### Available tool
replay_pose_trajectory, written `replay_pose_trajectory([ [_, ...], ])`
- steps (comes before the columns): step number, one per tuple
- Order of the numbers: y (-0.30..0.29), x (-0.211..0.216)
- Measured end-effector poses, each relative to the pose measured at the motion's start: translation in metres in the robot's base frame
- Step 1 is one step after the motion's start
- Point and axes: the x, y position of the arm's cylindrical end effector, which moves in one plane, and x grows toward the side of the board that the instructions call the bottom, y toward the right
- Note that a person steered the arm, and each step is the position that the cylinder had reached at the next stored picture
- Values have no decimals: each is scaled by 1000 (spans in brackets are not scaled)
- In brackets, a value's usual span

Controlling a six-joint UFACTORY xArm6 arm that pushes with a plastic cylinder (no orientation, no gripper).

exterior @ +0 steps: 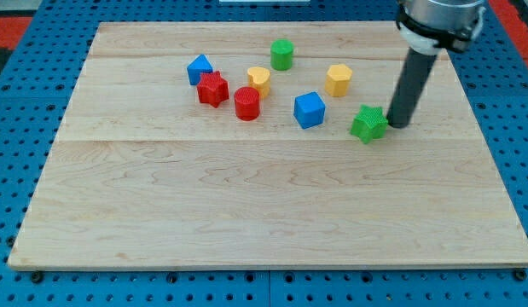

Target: Push the green circle into the yellow heart

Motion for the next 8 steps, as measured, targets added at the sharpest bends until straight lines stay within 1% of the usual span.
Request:
replay_pose_trajectory([
  [1,7,48],
  [2,-28,-5],
  [3,-28,-58],
  [4,-28,-65],
  [5,0,-31],
  [6,0,-60],
  [7,-24,-97],
  [8,-36,-130],
])
